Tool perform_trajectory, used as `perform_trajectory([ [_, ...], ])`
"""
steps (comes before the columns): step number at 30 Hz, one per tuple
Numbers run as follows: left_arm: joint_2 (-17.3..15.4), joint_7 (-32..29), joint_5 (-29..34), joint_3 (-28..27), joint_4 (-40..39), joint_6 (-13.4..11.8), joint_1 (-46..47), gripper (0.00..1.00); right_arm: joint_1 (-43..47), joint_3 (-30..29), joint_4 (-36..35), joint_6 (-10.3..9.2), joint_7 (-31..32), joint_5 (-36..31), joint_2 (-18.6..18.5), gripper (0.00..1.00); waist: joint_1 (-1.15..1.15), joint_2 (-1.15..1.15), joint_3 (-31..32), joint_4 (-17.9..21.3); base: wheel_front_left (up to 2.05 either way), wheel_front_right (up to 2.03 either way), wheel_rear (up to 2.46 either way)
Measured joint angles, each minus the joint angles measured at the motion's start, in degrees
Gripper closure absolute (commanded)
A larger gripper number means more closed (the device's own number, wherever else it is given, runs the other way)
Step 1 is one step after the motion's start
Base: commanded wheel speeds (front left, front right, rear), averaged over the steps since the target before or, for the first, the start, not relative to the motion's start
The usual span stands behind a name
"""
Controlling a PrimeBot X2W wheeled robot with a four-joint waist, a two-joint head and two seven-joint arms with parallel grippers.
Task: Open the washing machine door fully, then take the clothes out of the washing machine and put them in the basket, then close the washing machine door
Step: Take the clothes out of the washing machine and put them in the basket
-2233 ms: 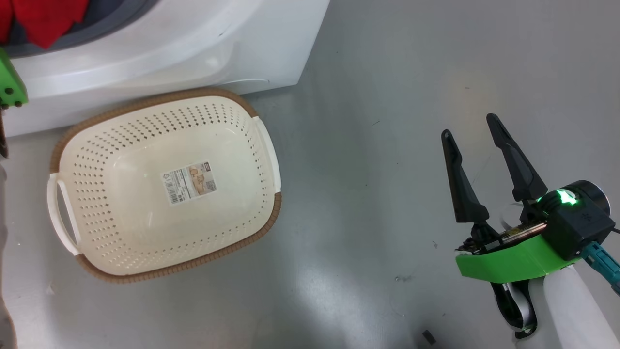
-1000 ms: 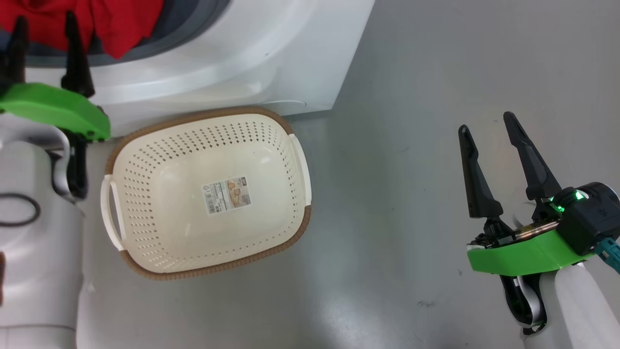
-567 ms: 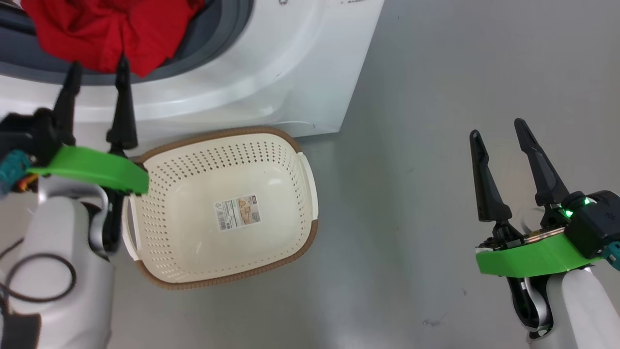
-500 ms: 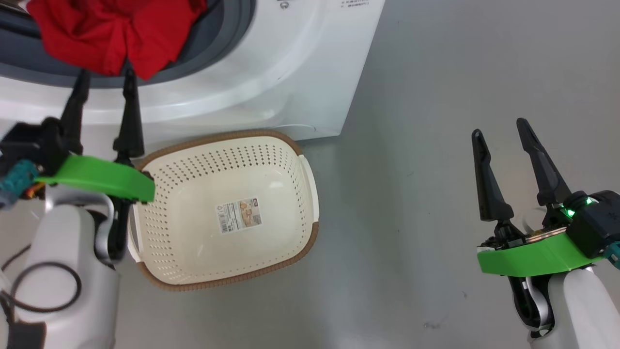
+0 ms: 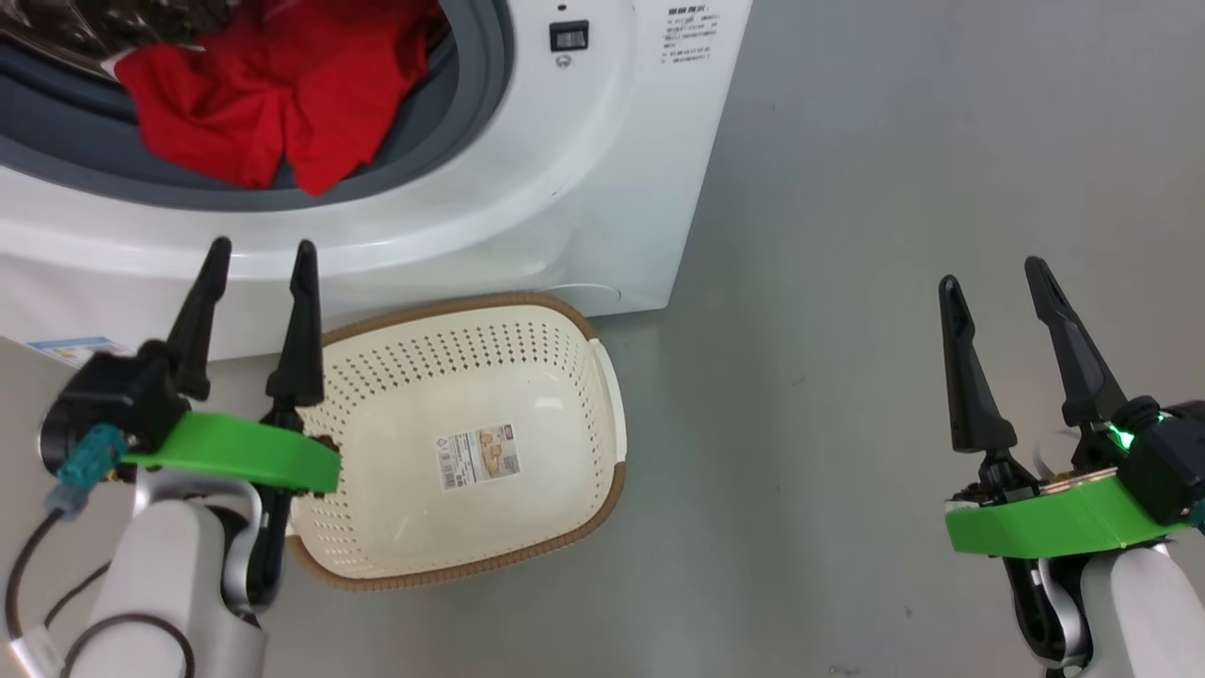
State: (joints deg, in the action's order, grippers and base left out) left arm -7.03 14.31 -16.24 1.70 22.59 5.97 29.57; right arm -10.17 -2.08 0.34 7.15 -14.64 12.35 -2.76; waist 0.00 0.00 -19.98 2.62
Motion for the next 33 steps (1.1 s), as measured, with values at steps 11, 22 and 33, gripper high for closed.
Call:
perform_trajectory([
  [11, 0.43, -0.03, 0.0, 0.46, -4.37, -0.98, -6.44, 0.0, 2.48, -0.9, -0.38, 0.0, 0.0, 0.01, 0.07, 0.0, 0.0, 0.0, 3.31, -0.25, 0.0, 0.0, 0.0],
  [22, 0.56, -0.96, -0.67, 0.94, -6.93, -2.5, -11.77, 0.0, 5.12, -1.18, -0.3, 0.0, 0.0, 0.2, 0.11, 0.0, 0.0, 0.0, 6.83, -0.57, 0.0, 0.0, 0.0],
  [33, 0.62, -1.63, -1.49, 1.29, -8.09, -3.52, -14.32, 0.0, 7.16, -1.7, -0.25, 0.0, 0.0, 0.21, 0.18, 0.0, 0.0, 0.0, 9.21, -1.35, 0.0, 0.0, 0.0],
])
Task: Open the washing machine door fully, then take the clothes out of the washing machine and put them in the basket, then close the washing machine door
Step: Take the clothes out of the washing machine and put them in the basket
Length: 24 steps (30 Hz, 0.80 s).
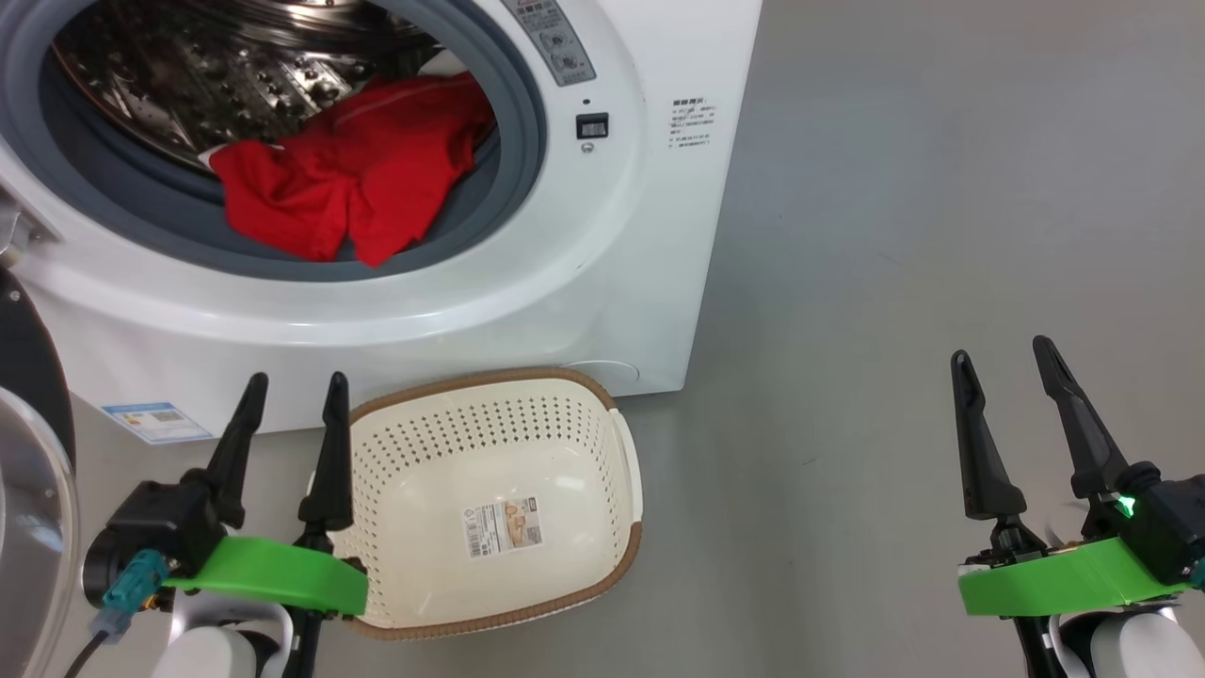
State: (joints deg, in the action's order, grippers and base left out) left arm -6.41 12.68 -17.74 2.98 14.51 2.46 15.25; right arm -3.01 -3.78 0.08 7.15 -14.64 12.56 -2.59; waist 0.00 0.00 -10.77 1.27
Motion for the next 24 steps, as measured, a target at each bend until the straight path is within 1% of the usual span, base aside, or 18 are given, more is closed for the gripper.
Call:
perform_trajectory([
  [13, -0.01, -0.34, -0.52, 0.36, -0.63, -0.91, -0.44, 0.0, 0.48, -0.04, -0.05, 0.0, 0.0, 0.0, 0.12, 0.0, 0.0, 0.0, 0.04, -0.31, 0.0, 0.0, 0.0],
  [18, 0.01, -0.32, -0.6, 0.66, -0.83, -1.02, -0.38, 0.0, 0.47, -0.05, -0.33, 0.0, 0.0, -0.01, 0.12, 0.0, 0.0, 0.0, -1.22, -0.44, 0.0, 0.0, 0.0],
  [24, 0.05, -0.12, -0.57, 0.75, -1.34, -2.03, 1.76, 0.0, 0.18, 0.11, -0.93, 0.0, 0.0, -0.12, 0.12, 0.0, 0.0, 0.0, -3.71, -0.58, 0.0, 0.0, 0.0],
])
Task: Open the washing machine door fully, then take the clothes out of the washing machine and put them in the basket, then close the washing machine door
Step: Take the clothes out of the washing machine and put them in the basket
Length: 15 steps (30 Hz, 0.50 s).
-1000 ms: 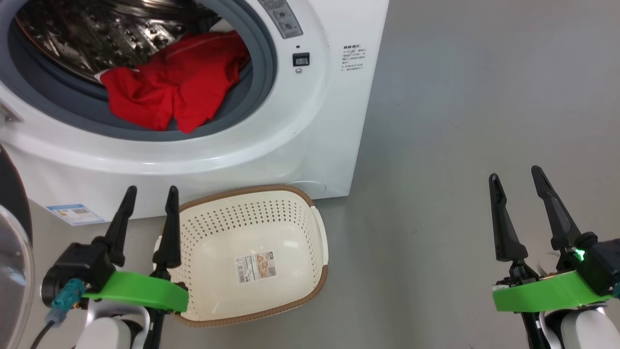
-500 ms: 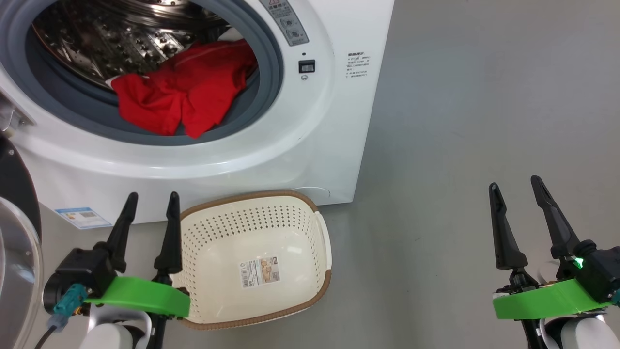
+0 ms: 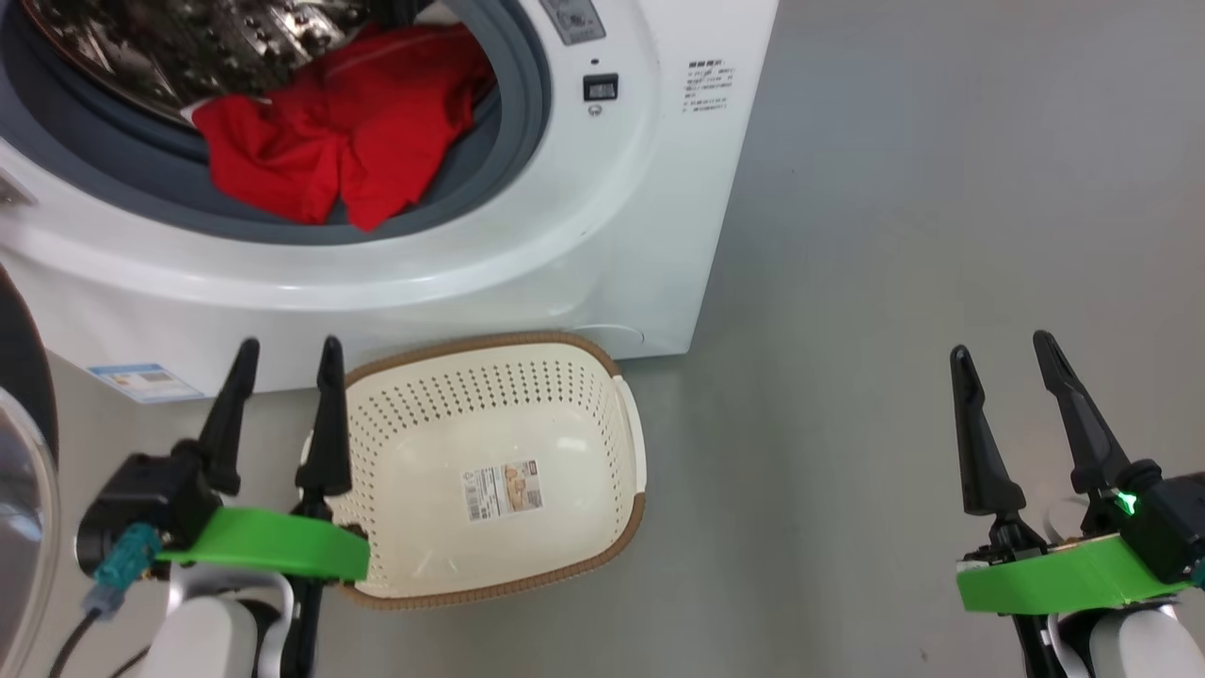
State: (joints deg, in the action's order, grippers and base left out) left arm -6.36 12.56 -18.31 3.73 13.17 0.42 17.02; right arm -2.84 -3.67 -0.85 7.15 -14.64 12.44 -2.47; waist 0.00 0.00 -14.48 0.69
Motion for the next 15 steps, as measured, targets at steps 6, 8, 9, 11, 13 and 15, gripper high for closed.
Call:
perform_trajectory([
  [6, 0.18, 0.49, 0.0, -0.16, -0.04, -0.57, 3.83, 0.0, -2.44, 0.58, -0.27, 0.0, 0.0, -0.52, 0.0, 0.0, 0.0, 0.0, -2.96, 0.04, 0.0, 0.0, 0.0],
  [8, 0.2, 0.65, 0.0, -0.29, 0.29, -0.79, 5.24, 0.0, -3.3, 0.65, -0.37, 0.0, 0.0, -0.62, -0.01, 0.0, 0.0, 0.0, -3.99, 0.09, 0.0, 0.0, 0.0],
  [9, 0.2, 0.68, 0.0, -0.34, 0.46, -0.98, 5.98, 0.0, -3.74, 0.7, -0.47, 0.0, 0.0, -0.87, -0.01, 0.0, 0.0, 0.0, -4.5, 0.13, 0.0, 0.0, 0.0],
  [11, 0.19, 0.74, -0.05, -0.46, 0.96, -0.98, 7.65, 0.0, -4.65, 0.79, -0.55, 0.0, 0.0, -1.76, -0.02, 0.0, 0.0, 0.0, -5.56, 0.19, 0.0, 0.0, 0.0],
  [13, 0.11, 1.04, -0.01, -0.55, 1.48, -0.98, 9.68, 0.0, -5.39, 0.91, -0.63, 0.0, 0.0, -1.96, -0.03, 0.0, 0.0, 0.0, -6.66, 0.23, 0.0, 0.0, 0.0],
  [15, -0.03, 1.15, 0.09, -0.73, 2.12, -0.98, 11.88, 0.0, -6.07, 1.08, -0.63, 0.0, 0.0, -1.96, -0.03, 0.0, 0.0, 0.0, -7.78, 0.27, 0.0, 0.0, 0.0],
])
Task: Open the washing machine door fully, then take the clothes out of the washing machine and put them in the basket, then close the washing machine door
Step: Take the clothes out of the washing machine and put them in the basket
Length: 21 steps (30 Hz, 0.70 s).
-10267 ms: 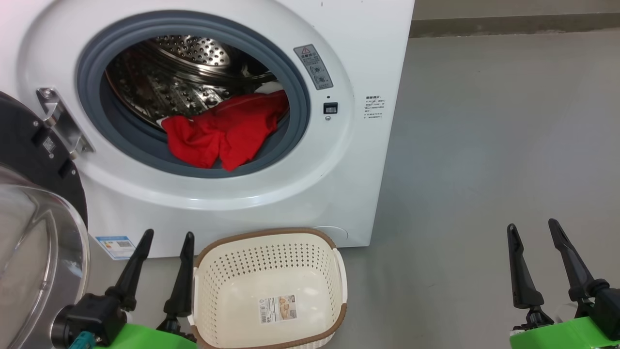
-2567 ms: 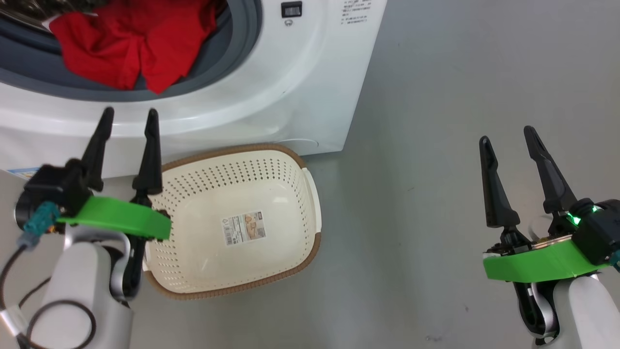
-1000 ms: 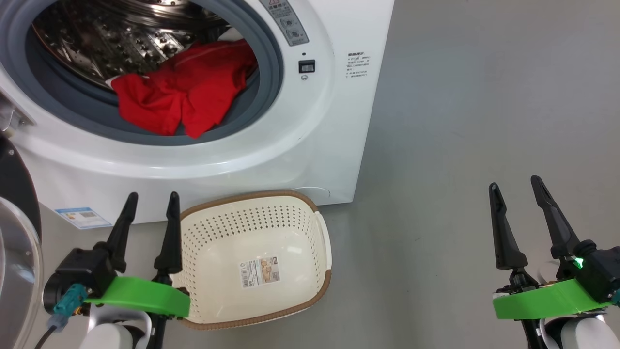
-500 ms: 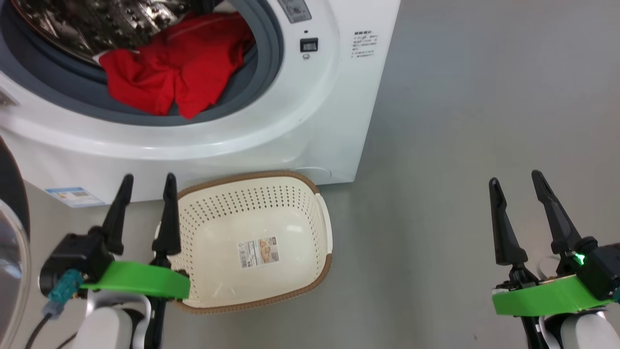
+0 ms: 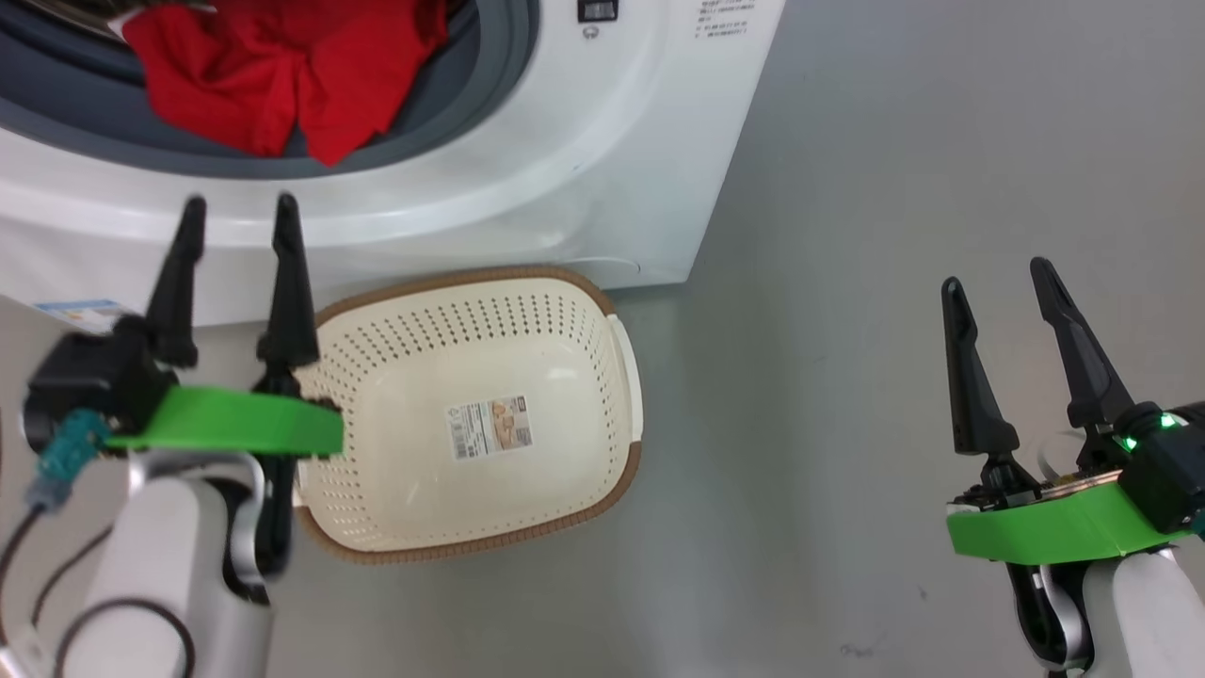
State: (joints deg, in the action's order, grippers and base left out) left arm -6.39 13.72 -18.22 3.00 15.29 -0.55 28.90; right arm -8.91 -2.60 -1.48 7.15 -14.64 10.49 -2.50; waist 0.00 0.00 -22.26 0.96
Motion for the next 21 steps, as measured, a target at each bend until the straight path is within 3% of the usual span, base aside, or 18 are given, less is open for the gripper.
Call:
perform_trajectory([
  [21, -3.26, -0.53, 1.1, -1.19, 14.22, -1.47, 22.86, 0.0, -5.52, 2.02, 0.15, 0.01, 0.0, -0.46, -0.21, 0.0, 0.0, 0.0, -10.43, 1.38, 0.0, 0.0, 0.0],
])
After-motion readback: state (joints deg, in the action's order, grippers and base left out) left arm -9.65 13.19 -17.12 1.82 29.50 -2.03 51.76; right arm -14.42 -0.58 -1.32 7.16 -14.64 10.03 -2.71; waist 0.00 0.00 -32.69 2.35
